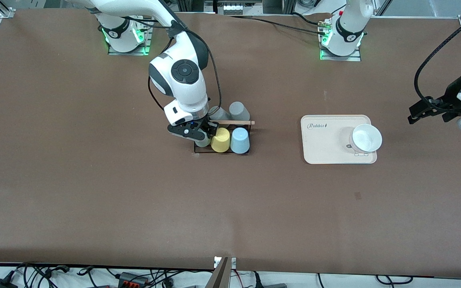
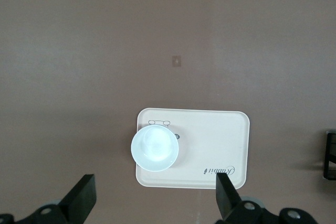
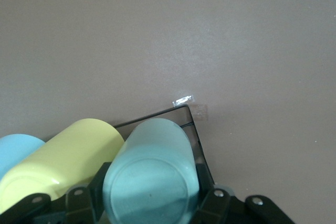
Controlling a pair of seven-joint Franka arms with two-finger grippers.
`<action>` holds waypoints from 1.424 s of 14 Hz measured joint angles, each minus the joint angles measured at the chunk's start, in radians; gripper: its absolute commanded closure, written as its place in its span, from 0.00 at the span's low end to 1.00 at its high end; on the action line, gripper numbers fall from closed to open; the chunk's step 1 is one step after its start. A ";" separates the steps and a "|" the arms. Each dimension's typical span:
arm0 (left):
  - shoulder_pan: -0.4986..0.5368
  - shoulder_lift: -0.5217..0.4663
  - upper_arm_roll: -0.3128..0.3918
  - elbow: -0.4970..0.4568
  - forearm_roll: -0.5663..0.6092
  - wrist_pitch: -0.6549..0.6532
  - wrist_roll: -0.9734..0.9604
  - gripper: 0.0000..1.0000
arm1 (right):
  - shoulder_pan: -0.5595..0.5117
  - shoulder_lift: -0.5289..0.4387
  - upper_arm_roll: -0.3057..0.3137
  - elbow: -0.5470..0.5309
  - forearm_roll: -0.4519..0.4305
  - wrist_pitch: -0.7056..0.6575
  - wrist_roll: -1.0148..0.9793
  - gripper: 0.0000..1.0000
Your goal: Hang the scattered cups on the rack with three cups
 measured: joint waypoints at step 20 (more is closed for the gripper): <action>0.000 0.000 0.000 0.002 -0.001 0.007 0.000 0.00 | -0.165 -0.175 -0.010 0.011 0.043 -0.176 -0.120 0.00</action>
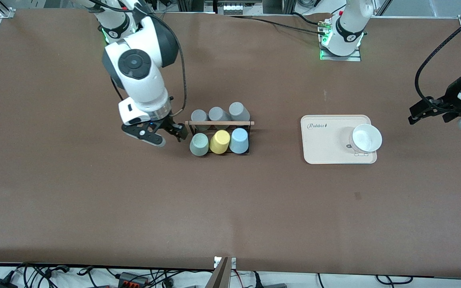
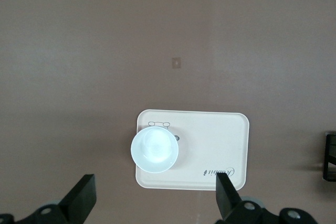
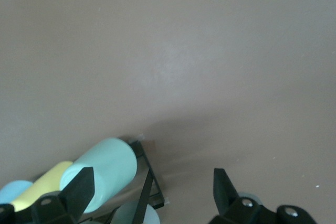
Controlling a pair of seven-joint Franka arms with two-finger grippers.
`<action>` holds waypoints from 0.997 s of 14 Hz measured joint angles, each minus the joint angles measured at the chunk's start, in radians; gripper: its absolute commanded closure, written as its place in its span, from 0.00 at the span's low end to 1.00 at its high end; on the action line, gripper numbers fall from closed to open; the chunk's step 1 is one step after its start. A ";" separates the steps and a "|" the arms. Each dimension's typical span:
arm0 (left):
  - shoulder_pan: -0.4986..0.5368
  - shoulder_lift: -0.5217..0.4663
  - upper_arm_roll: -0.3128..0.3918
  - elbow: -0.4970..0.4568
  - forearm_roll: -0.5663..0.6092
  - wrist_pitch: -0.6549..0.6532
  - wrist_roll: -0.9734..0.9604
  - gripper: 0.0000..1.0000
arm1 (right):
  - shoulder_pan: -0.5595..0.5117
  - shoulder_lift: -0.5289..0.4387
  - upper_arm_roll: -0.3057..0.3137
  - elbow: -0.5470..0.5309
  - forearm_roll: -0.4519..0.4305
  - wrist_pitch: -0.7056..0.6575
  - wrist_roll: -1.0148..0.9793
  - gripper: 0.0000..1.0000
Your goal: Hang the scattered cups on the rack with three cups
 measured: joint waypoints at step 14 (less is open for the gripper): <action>0.000 0.000 0.000 0.000 0.000 0.007 0.000 0.00 | -0.517 -0.276 -0.026 0.065 0.112 -0.425 -0.761 0.00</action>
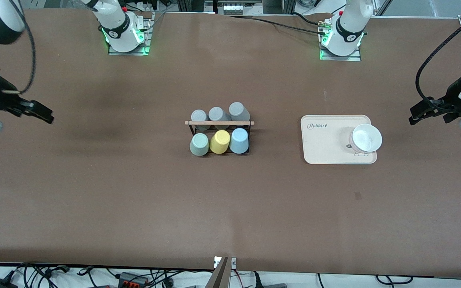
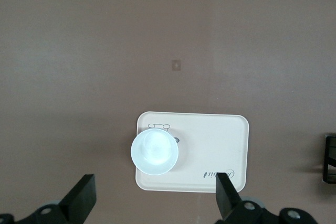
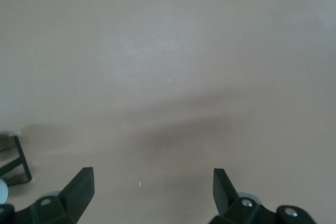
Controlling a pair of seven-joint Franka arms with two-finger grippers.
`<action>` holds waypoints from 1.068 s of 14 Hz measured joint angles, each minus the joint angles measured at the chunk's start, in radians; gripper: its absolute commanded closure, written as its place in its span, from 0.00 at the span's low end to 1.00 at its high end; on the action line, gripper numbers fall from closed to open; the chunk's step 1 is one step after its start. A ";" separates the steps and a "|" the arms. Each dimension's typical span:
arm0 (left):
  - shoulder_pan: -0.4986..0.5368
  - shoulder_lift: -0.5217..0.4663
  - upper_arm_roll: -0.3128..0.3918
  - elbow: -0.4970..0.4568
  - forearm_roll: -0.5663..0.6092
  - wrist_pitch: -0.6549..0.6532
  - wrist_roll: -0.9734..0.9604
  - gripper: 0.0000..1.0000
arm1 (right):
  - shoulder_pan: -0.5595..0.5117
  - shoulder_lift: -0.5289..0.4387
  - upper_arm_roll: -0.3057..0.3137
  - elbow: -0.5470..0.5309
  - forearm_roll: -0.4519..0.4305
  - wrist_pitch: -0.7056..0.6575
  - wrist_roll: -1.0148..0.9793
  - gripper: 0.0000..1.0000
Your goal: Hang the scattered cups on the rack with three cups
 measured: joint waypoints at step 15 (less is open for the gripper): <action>-0.002 0.000 -0.002 0.000 0.000 0.000 0.001 0.00 | 0.015 0.045 -0.066 0.066 0.001 -0.051 -0.122 0.00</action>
